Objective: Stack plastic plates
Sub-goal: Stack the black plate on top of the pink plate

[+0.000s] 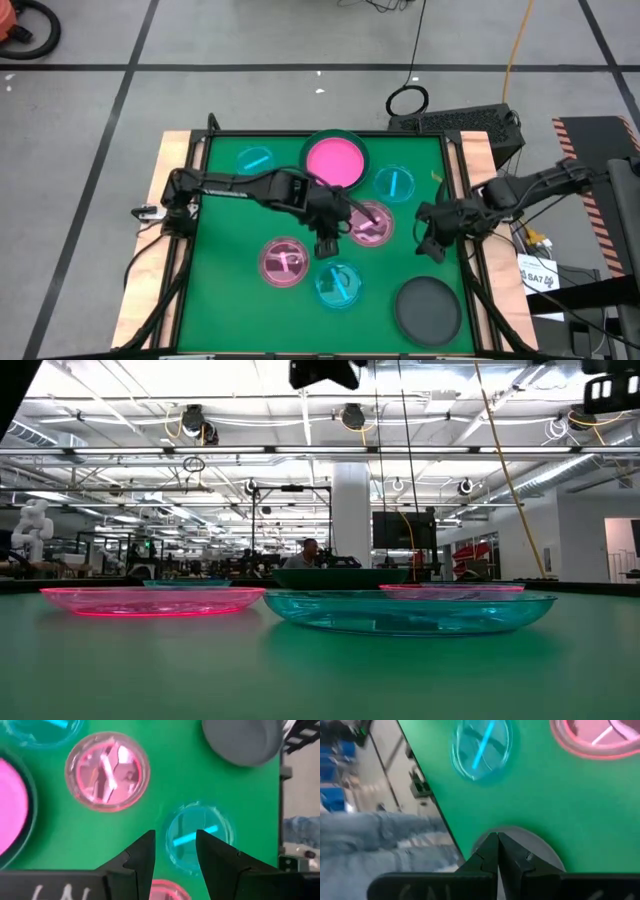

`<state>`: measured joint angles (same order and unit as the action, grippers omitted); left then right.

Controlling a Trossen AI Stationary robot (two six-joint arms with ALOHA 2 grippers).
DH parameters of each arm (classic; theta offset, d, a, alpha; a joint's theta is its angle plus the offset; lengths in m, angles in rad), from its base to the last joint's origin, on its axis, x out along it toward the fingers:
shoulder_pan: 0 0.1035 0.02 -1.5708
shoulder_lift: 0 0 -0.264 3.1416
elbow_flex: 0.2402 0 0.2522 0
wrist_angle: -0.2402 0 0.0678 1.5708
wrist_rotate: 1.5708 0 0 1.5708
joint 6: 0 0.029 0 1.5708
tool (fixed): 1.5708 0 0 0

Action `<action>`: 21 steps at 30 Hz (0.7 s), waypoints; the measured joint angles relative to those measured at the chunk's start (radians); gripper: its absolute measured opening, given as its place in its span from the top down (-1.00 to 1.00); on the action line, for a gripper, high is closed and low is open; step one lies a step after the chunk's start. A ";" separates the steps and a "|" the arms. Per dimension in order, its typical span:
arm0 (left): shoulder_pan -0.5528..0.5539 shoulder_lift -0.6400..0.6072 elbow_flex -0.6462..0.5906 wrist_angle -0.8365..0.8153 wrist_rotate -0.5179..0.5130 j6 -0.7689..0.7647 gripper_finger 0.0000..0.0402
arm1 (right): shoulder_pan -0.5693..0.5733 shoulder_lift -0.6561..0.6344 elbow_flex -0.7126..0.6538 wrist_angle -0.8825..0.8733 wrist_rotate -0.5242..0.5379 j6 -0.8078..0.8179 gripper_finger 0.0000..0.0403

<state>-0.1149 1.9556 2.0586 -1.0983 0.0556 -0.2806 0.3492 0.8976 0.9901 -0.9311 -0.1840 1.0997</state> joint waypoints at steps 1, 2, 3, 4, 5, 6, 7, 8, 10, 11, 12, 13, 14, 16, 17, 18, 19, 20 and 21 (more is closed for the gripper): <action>-0.006 -0.005 0.000 -0.003 -0.009 -0.004 0.27 | 0.023 0.008 0.000 -0.007 0.004 0.000 1.00; -0.012 -0.011 -0.007 0.010 -0.015 -0.011 0.27 | 0.044 0.018 0.000 -0.012 0.006 0.002 1.00; -0.019 -0.017 -0.018 0.016 -0.015 -0.014 0.27 | 0.066 0.029 0.000 -0.019 0.011 0.009 1.00; -0.027 -0.030 -0.042 0.012 -0.016 -0.018 0.27 | 0.084 0.039 0.000 -0.031 0.024 0.018 1.00; -0.037 -0.042 -0.076 0.014 -0.020 -0.021 0.27 | 0.102 0.048 -0.001 -0.038 0.031 0.024 1.00; -0.046 -0.053 -0.124 0.044 -0.023 -0.028 0.27 | 0.121 0.058 -0.001 -0.042 0.032 0.025 1.00; -0.054 -0.074 -0.182 0.101 -0.023 -0.040 0.27 | 0.137 0.067 -0.001 -0.046 0.037 0.023 1.00; -0.067 -0.107 -0.255 0.154 -0.024 -0.058 0.27 | 0.152 0.075 -0.001 -0.053 0.042 0.019 1.00; -0.090 -0.187 -0.423 0.246 -0.024 -0.107 0.27 | 0.180 0.094 -0.001 -0.065 0.046 0.011 1.00; -0.102 -0.229 -0.503 0.312 -0.029 -0.132 0.28 | 0.195 0.100 -0.001 -0.068 0.055 0.005 0.99; -0.114 -0.275 -0.581 0.372 -0.037 -0.155 0.30 | 0.209 0.107 -0.001 -0.070 0.072 -0.003 0.97; -0.125 -0.323 -0.656 0.409 -0.043 -0.173 0.32 | 0.222 0.113 -0.001 -0.070 0.089 -0.018 0.94; -0.137 -0.369 -0.722 0.434 -0.054 -0.194 0.34 | 0.233 0.118 -0.002 -0.072 0.106 -0.034 0.91; -0.164 -0.467 -0.830 0.521 -0.103 -0.239 0.38 | 0.253 0.132 -0.006 -0.077 0.143 -0.067 0.84; -0.181 -0.516 -0.875 0.545 -0.135 -0.256 0.39 | 0.261 0.138 -0.014 -0.079 0.161 -0.077 0.79; -0.198 -0.566 -0.916 0.549 -0.172 -0.276 0.40 | 0.267 0.143 -0.025 -0.080 0.175 -0.086 0.75; -0.215 -0.605 -0.944 0.551 -0.211 -0.302 0.40 | 0.274 0.148 -0.038 -0.079 0.185 -0.095 0.69; -0.235 -0.641 -0.965 0.550 -0.252 -0.333 0.40 | 0.280 0.153 -0.053 -0.079 0.187 -0.097 0.64; -0.254 -0.674 -0.981 0.529 -0.283 -0.364 0.40 | 0.283 0.158 -0.067 -0.081 0.187 -0.099 0.59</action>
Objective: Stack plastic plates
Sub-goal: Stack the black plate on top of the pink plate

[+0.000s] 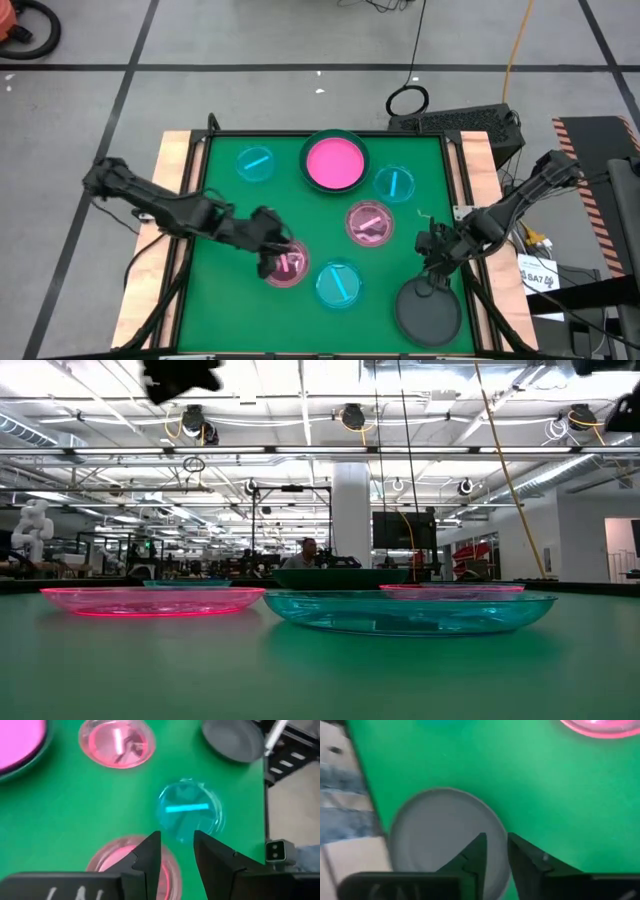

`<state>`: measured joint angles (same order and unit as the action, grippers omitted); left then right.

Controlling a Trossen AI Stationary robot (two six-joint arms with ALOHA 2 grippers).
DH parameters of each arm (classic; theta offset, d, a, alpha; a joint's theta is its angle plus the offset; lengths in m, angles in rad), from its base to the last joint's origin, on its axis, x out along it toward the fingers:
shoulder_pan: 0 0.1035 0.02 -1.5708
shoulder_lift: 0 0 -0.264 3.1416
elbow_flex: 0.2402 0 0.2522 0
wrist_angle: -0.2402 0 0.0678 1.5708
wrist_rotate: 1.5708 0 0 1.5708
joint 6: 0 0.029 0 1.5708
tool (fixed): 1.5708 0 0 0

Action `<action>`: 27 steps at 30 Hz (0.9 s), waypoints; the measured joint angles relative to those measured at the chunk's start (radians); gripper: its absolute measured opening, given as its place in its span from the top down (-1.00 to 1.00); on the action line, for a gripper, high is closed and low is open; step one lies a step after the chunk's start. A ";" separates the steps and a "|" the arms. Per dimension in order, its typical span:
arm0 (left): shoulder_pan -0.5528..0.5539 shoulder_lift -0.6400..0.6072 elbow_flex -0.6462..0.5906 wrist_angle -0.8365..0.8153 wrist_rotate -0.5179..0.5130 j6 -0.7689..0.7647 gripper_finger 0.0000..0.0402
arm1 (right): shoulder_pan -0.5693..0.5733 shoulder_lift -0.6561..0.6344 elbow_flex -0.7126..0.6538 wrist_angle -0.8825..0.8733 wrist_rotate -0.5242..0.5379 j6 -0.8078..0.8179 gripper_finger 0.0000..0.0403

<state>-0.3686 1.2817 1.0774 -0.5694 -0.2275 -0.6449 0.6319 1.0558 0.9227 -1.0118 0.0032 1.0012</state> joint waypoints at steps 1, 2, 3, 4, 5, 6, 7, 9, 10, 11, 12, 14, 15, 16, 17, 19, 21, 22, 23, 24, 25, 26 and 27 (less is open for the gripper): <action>-0.017 -0.026 -0.008 -0.038 -0.028 -0.028 0.40 | 0.002 0.005 -0.018 0.004 0.000 0.000 0.53; -0.032 -0.046 -0.008 -0.062 -0.052 -0.048 0.40 | 0.006 0.007 -0.037 0.012 0.000 0.000 0.48; -0.045 -0.064 -0.005 -0.078 -0.065 -0.061 0.40 | 0.012 0.007 -0.057 0.020 0.000 0.000 0.44; -0.057 -0.078 -0.005 -0.107 -0.068 -0.063 0.40 | 0.018 0.007 -0.077 0.031 0.000 -0.001 0.40; -0.065 -0.088 -0.006 -0.136 -0.066 -0.062 0.40 | 0.022 0.005 -0.096 0.046 0.000 -0.010 0.36; -0.070 -0.091 -0.006 -0.139 -0.055 -0.054 0.40 | 0.026 0.004 -0.115 0.061 0.000 -0.024 0.34; -0.073 -0.089 0.000 -0.132 -0.038 -0.043 0.40 | 0.029 0.004 -0.131 0.070 -0.002 -0.034 0.32; -0.080 -0.087 0.007 -0.131 -0.032 -0.018 0.40 | 0.032 0.004 -0.157 0.085 -0.003 -0.058 0.29; -0.084 -0.087 0.007 -0.122 -0.034 -0.014 0.40 | 0.032 0.002 -0.169 0.097 -0.002 -0.074 0.29; -0.084 -0.086 0.010 -0.108 -0.034 -0.023 0.40 | 0.031 0.003 -0.179 0.105 -0.002 -0.089 0.29; -0.083 -0.083 0.011 -0.101 -0.035 -0.045 0.40 | 0.031 0.003 -0.188 0.108 -0.002 -0.104 0.29; -0.077 -0.071 0.011 -0.124 -0.044 -0.096 0.40 | 0.031 0.003 -0.201 0.111 -0.003 -0.124 0.30; -0.076 -0.069 0.011 -0.136 -0.045 -0.106 0.40 | 0.031 0.003 -0.204 0.113 -0.003 -0.124 0.31; -0.081 -0.068 0.011 -0.147 -0.045 -0.110 0.40 | 0.031 0.003 -0.206 0.114 -0.001 -0.122 0.31; -0.085 -0.069 0.011 -0.157 -0.047 -0.117 0.40 | 0.031 0.003 -0.209 0.115 0.001 -0.110 0.31; -0.105 -0.071 0.011 -0.174 -0.068 -0.134 0.40 | 0.031 0.003 -0.215 0.115 0.018 -0.058 0.31; -0.132 -0.071 0.011 -0.209 -0.113 -0.147 0.40 | 0.031 0.003 -0.222 0.116 0.023 -0.020 0.28; -0.147 -0.072 0.011 -0.227 -0.148 -0.157 0.40 | 0.031 0.003 -0.227 0.116 0.023 -0.015 0.25; -0.160 -0.073 0.011 -0.249 -0.184 -0.172 0.40 | 0.031 0.003 -0.232 0.116 0.023 -0.014 0.22; -0.173 -0.073 0.011 -0.277 -0.214 -0.190 0.40 | 0.031 0.003 -0.237 0.116 0.023 -0.013 0.18; -0.183 -0.073 0.011 -0.311 -0.229 -0.209 0.40 | 0.031 0.003 -0.243 0.116 0.023 -0.013 0.15; -0.191 -0.073 0.011 -0.340 -0.238 -0.228 0.40 | 0.031 0.003 -0.248 0.116 0.023 -0.014 0.12; -0.198 -0.073 0.011 -0.361 -0.244 -0.246 0.40 | 0.031 0.003 -0.254 0.118 0.023 -0.019 0.10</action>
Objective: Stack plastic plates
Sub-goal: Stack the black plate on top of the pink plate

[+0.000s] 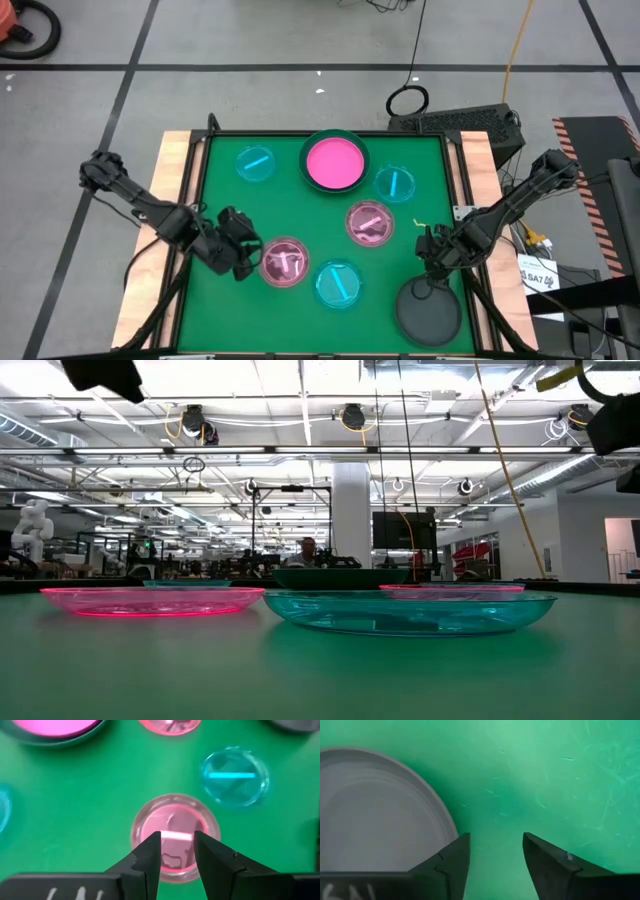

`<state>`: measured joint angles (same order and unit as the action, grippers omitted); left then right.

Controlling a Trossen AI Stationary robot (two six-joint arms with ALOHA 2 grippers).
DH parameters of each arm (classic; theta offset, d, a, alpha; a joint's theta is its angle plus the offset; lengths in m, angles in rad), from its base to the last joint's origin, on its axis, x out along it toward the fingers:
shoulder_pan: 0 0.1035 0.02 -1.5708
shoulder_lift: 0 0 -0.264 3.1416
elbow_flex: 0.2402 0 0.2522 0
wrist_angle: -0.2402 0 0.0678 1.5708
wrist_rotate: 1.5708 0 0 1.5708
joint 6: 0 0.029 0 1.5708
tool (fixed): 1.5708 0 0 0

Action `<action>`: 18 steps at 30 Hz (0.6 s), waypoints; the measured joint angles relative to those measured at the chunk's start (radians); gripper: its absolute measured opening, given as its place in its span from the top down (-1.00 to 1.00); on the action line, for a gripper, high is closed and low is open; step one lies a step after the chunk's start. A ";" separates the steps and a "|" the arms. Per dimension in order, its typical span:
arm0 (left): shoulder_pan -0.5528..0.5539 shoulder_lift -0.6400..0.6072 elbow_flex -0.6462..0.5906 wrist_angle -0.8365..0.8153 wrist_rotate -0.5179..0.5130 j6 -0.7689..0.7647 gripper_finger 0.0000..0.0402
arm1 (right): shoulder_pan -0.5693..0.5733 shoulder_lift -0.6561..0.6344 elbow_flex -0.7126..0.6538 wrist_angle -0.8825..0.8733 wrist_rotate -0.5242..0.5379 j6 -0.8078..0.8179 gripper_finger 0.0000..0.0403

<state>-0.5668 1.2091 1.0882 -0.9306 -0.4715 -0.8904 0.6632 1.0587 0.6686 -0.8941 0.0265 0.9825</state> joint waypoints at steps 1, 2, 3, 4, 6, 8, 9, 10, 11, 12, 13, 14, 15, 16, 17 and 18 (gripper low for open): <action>-0.007 0.000 0.000 -0.016 -0.006 -0.016 0.40 | 0.000 0.000 -0.006 0.002 0.000 -0.004 0.08; -0.015 0.000 0.000 -0.028 -0.016 -0.029 0.40 | 0.000 0.000 -0.012 0.004 0.000 -0.010 0.06; -0.026 0.000 0.000 -0.033 -0.027 -0.042 0.40 | 0.000 0.000 -0.018 0.004 0.000 -0.017 0.05; -0.037 0.000 0.000 -0.035 -0.035 -0.053 0.40 | 0.000 0.000 -0.023 0.005 0.000 -0.024 0.04; -0.056 -0.001 -0.016 -0.018 -0.044 -0.075 0.40 | 0.000 0.000 -0.029 0.004 0.000 -0.033 0.04; -0.069 -0.005 -0.072 0.031 -0.046 -0.106 0.40 | 0.000 0.000 -0.033 0.004 0.000 -0.045 0.04; -0.079 -0.009 -0.116 0.068 -0.043 -0.132 0.40 | 0.000 0.000 -0.033 0.004 -0.001 -0.053 0.04; -0.088 -0.016 -0.163 0.111 -0.029 -0.156 0.40 | 0.000 0.000 -0.033 0.005 -0.001 -0.057 0.04; -0.093 -0.023 -0.208 0.170 -0.006 -0.178 0.40 | 0.000 0.000 -0.033 0.006 -0.001 -0.059 0.04; -0.096 -0.029 -0.243 0.233 0.016 -0.193 0.40 | 0.000 -0.001 -0.033 0.010 -0.003 -0.060 0.04; -0.098 -0.035 -0.271 0.293 0.037 -0.207 0.40 | 0.000 -0.003 -0.033 0.018 -0.017 -0.060 0.04; -0.098 -0.039 -0.289 0.334 0.045 -0.216 0.40 | 0.000 -0.005 -0.033 0.028 -0.034 -0.062 0.04; -0.097 -0.040 -0.296 0.359 0.049 -0.221 0.40 | 0.001 -0.006 -0.033 0.038 -0.054 -0.063 0.04; -0.097 -0.040 -0.297 0.377 0.049 -0.221 0.40 | 0.006 -0.010 -0.033 0.046 -0.069 -0.062 0.04; -0.098 -0.040 -0.297 0.390 0.049 -0.218 0.40 | 0.013 -0.014 -0.033 0.055 -0.081 -0.061 0.04; -0.095 -0.041 -0.297 0.394 0.051 -0.211 0.40 | 0.021 -0.019 -0.033 0.067 -0.088 -0.058 0.04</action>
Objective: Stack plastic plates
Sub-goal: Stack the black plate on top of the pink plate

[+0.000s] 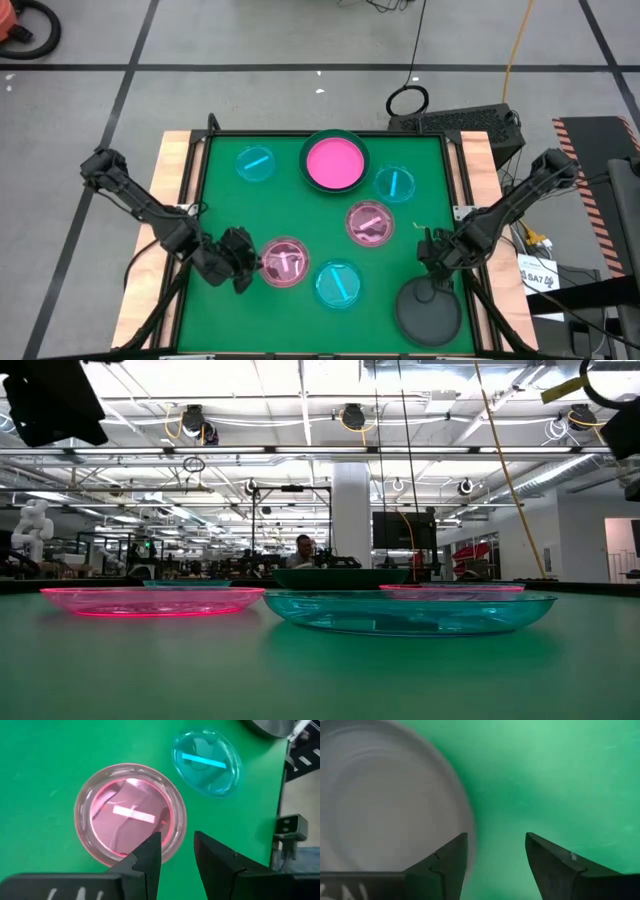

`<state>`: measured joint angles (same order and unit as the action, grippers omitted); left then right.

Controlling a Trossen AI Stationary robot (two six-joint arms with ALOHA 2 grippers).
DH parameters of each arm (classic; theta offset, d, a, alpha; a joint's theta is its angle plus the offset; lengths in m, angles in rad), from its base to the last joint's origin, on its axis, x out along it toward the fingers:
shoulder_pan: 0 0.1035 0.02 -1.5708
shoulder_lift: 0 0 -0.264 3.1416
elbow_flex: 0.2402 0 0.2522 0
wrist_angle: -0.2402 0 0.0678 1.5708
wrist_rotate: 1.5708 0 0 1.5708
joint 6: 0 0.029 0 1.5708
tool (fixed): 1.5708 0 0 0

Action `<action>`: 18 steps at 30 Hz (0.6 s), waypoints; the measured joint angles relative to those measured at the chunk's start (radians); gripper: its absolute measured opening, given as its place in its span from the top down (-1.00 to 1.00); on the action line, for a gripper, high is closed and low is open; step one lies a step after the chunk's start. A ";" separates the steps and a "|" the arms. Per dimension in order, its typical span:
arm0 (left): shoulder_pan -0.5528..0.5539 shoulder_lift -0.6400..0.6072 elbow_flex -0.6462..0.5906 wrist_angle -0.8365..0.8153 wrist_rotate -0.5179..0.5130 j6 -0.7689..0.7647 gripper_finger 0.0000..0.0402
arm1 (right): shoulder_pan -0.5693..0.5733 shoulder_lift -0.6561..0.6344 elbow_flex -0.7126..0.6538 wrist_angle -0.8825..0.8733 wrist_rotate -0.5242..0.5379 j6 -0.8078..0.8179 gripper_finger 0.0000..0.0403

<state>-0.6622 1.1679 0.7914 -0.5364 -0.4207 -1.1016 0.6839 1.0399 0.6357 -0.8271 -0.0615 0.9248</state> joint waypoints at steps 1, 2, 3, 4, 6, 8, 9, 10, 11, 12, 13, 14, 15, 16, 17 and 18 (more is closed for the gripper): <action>0.003 0.000 0.000 0.001 0.002 0.003 0.40 | 0.007 -0.004 0.000 0.014 -0.006 0.006 0.04; 0.006 0.001 0.000 0.002 0.002 0.009 0.40 | 0.016 -0.007 0.000 0.025 -0.013 0.011 0.04; 0.009 0.001 0.000 0.002 0.001 0.013 0.40 | 0.026 -0.008 0.000 0.030 -0.014 0.014 0.04; 0.011 0.001 0.000 0.002 0.001 0.018 0.40 | 0.035 -0.008 0.000 0.032 -0.014 0.014 0.04; 0.017 0.001 0.000 0.003 0.002 0.026 0.40 | 0.053 -0.006 0.000 0.031 -0.001 0.005 0.04; 0.025 0.001 0.000 0.004 0.002 0.034 0.40 | 0.064 -0.003 0.000 0.023 0.037 -0.001 0.04; 0.029 0.001 0.000 0.007 0.002 0.038 0.40 | 0.068 -0.003 0.000 0.016 0.059 -0.002 0.04; 0.032 0.001 0.000 0.008 0.001 0.043 0.40 | 0.070 -0.003 -0.002 0.012 0.073 -0.002 0.04; 0.035 0.001 0.000 0.009 0.001 0.045 0.40 | 0.070 -0.003 -0.007 0.014 0.082 -0.002 0.04; 0.036 0.001 0.000 0.010 0.002 0.046 0.40 | 0.070 -0.003 -0.015 0.021 0.083 0.001 0.04; 0.036 0.001 0.000 0.010 0.002 0.049 0.40 | 0.071 -0.003 -0.027 0.037 0.076 0.004 0.04; 0.037 0.001 0.000 0.010 0.002 0.049 0.40 | 0.071 -0.003 -0.041 0.061 0.054 0.005 0.04; 0.039 0.001 0.000 0.010 0.002 0.050 0.40 | 0.071 -0.003 -0.057 0.090 0.029 0.006 0.05; 0.040 0.001 0.000 0.010 0.002 0.051 0.40 | 0.071 -0.003 -0.073 0.119 0.006 0.010 0.06; 0.040 0.001 0.000 0.010 0.002 0.053 0.40 | 0.071 -0.003 -0.088 0.148 -0.007 0.021 0.08; 0.041 0.001 0.000 0.010 0.002 0.054 0.40 | 0.071 -0.003 -0.103 0.173 -0.018 0.033 0.10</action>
<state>-0.6217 1.1687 0.7914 -0.5262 -0.4191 -1.0481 0.7547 1.0370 0.5323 -0.6539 -0.0796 0.9581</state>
